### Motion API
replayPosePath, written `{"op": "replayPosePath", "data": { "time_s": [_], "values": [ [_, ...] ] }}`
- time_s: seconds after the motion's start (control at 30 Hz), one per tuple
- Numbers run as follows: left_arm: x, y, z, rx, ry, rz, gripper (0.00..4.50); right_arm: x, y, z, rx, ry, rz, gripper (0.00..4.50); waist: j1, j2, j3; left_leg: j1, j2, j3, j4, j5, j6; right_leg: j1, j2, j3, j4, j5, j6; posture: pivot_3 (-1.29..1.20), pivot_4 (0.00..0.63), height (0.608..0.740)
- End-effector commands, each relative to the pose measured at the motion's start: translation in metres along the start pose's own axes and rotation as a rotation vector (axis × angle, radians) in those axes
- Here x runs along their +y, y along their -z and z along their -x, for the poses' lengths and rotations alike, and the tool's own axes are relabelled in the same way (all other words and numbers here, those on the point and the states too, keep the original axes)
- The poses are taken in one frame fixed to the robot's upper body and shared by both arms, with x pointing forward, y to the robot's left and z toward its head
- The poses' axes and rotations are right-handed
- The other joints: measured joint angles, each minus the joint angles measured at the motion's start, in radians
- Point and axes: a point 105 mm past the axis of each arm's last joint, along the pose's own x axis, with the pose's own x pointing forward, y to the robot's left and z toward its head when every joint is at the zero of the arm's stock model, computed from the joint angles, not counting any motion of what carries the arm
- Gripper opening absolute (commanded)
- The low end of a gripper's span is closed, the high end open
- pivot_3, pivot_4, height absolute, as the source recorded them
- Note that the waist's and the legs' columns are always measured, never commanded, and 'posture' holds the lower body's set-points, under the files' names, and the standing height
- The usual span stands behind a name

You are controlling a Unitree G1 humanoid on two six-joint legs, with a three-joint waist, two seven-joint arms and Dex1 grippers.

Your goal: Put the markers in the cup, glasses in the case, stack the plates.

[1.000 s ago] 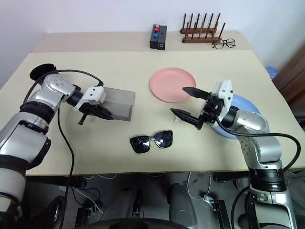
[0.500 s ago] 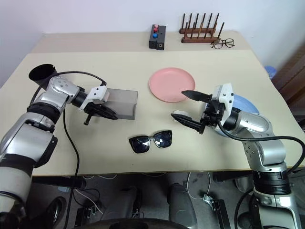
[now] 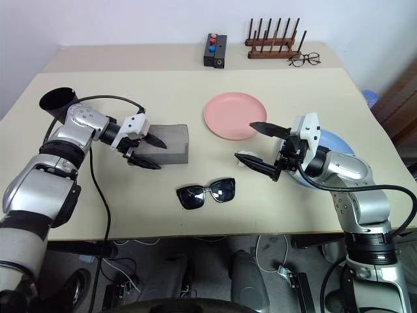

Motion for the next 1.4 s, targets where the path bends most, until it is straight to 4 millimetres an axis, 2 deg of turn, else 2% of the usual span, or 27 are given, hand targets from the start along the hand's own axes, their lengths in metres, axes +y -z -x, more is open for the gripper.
{"op": "replayPosePath", "data": {
  "time_s": [0.03,0.13,0.3,0.43,0.5,0.6,0.67,0.77,0.93,1.07,1.27,1.4],
  "values": [
    [0.008,-0.013,0.01,-0.026,-0.043,-0.06,4.44,0.001,-0.011,-0.001,-0.027,-0.015,0.048,4.5,0.0,0.0,0.0,0.0,0.0,0.0,0.0,0.0,0.0,0.0,0.0,0.0,0.0,0.0,0.0,0.0,0.15,0.74],
    [0.013,-0.022,0.017,-0.052,-0.07,-0.059,4.44,0.005,-0.008,-0.002,0.013,-0.055,0.076,4.5,0.0,0.0,0.0,0.0,0.0,0.0,0.0,0.0,0.0,0.0,0.0,0.0,0.0,0.0,0.0,0.0,0.15,0.74],
    [0.021,-0.047,0.031,-0.208,-0.132,-0.038,4.44,0.017,-0.001,-0.013,0.098,-0.154,0.078,4.5,-0.004,0.0,0.0,0.0,0.0,0.0,0.0,0.0,0.0,0.0,0.0,0.0,0.0,0.0,0.0,0.0,0.15,0.74],
    [0.007,-0.055,0.042,-0.383,-0.131,0.008,4.44,0.028,0.0,-0.03,0.093,-0.224,-0.013,4.5,-0.015,0.001,0.0,0.0,0.002,-0.001,0.0,0.0,0.0,0.0,0.0,0.001,0.001,0.0,0.0,0.0,0.15,0.74],
    [-0.007,-0.052,0.046,-0.431,-0.119,0.029,4.44,0.031,-0.002,-0.037,0.085,-0.251,-0.07,4.5,-0.021,0.001,0.0,0.001,0.003,-0.001,0.0,0.0,0.0,-0.001,0.0,0.002,0.001,0.0,0.0,0.0,0.15,0.74],
    [-0.024,-0.047,0.056,-0.507,-0.159,0.063,4.44,0.034,0.012,-0.048,0.178,-0.291,-0.091,4.5,-0.029,0.001,0.0,0.0,0.003,-0.002,-0.001,0.003,-0.005,-0.001,0.0,0.002,0.001,0.0,0.0,0.0,0.15,0.74],
    [-0.034,-0.041,0.061,-0.519,-0.199,0.088,4.44,0.028,0.022,-0.057,0.235,-0.276,-0.054,4.5,-0.029,0.001,0.0,0.0,0.003,-0.002,0.0,0.003,-0.005,-0.002,0.0,0.002,0.001,0.0,0.0,0.0,0.15,0.74],
    [-0.048,-0.035,0.064,-0.5,-0.253,0.076,4.44,0.022,0.023,-0.072,0.253,-0.268,-0.054,4.5,-0.026,0.001,0.0,0.0,0.003,-0.002,0.0,0.003,-0.005,-0.002,0.0,0.002,0.002,0.0,0.0,0.0,0.15,0.74],
    [-0.066,-0.036,0.067,-0.528,-0.315,0.114,4.44,0.035,0.032,-0.086,0.33,-0.335,-0.024,4.5,-0.009,0.001,0.0,0.0,0.002,-0.002,0.0,0.004,-0.007,-0.002,-0.001,0.002,0.002,0.0,0.0,0.0,0.15,0.74],
    [-0.079,-0.03,0.063,-0.522,-0.348,0.146,4.44,0.04,0.033,-0.087,0.369,-0.385,-0.054,4.5,-0.001,0.002,0.0,0.0,0.002,-0.001,-0.001,0.004,-0.007,-0.002,-0.003,0.002,0.001,0.0,0.0,0.0,0.15,0.74],
    [-0.09,-0.027,0.064,-0.55,-0.391,0.181,4.44,0.049,0.052,-0.084,0.532,-0.447,-0.077,4.5,0.001,0.002,0.0,0.0,0.002,-0.002,-0.001,0.002,-0.004,-0.002,-0.003,0.002,0.001,0.0,-0.001,0.0,0.15,0.74],
    [-0.094,-0.024,0.062,-0.549,-0.398,0.189,4.44,0.044,0.062,-0.083,0.594,-0.434,-0.058,4.5,0.0,0.002,0.0,0.0,0.002,-0.001,-0.001,0.003,-0.005,-0.002,-0.003,0.002,0.001,0.0,-0.001,0.0,0.15,0.74]
  ]
}}
